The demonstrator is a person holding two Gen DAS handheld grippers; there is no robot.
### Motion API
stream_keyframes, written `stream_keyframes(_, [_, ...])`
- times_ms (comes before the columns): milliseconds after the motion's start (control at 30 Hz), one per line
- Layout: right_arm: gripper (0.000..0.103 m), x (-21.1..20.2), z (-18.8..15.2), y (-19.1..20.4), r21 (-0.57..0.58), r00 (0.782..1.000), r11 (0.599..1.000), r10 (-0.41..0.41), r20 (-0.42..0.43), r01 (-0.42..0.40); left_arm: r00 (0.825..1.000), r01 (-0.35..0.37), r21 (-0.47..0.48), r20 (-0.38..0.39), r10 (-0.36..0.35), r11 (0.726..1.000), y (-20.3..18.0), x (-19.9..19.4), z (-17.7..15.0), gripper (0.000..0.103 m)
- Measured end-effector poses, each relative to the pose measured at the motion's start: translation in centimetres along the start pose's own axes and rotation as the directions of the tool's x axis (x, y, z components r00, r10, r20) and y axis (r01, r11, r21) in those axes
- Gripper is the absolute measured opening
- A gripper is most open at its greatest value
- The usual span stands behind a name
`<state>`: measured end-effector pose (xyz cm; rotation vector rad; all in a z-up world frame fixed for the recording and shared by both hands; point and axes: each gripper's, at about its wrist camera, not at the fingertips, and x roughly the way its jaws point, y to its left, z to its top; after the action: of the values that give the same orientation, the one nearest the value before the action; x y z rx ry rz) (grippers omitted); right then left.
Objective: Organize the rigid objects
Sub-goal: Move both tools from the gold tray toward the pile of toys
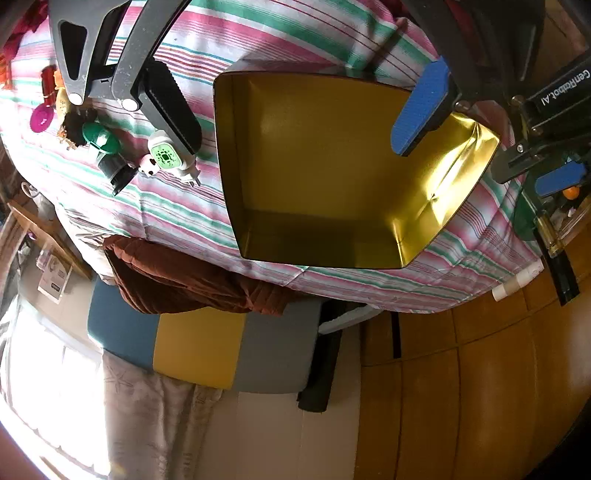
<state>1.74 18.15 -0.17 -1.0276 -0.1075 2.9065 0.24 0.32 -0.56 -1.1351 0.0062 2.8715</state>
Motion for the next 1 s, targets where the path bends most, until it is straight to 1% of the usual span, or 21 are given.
stream_keyframes(200, [0.103,0.2,0.1,-0.5,0.004,1.0,1.0,-0.01,0.0,0.01,1.0,-0.007,0.015,0.008,0.007,1.0,-0.4,0.0,0.1,0.067])
stream_keyframes(667, [0.103,0.3,0.4,-2.1,0.006,1.0,1.0,-0.01,0.007,0.01,1.0,0.0,0.06,-0.006,0.0,0.998,-1.9,0.4,0.2,0.067])
stream_keyframes(1000, [0.103,0.2,0.8,-3.9,0.02,1.0,1.0,-0.021,0.016,0.021,1.0,0.01,0.104,-0.011,-0.009,0.994,-3.2,0.4,0.2,0.067])
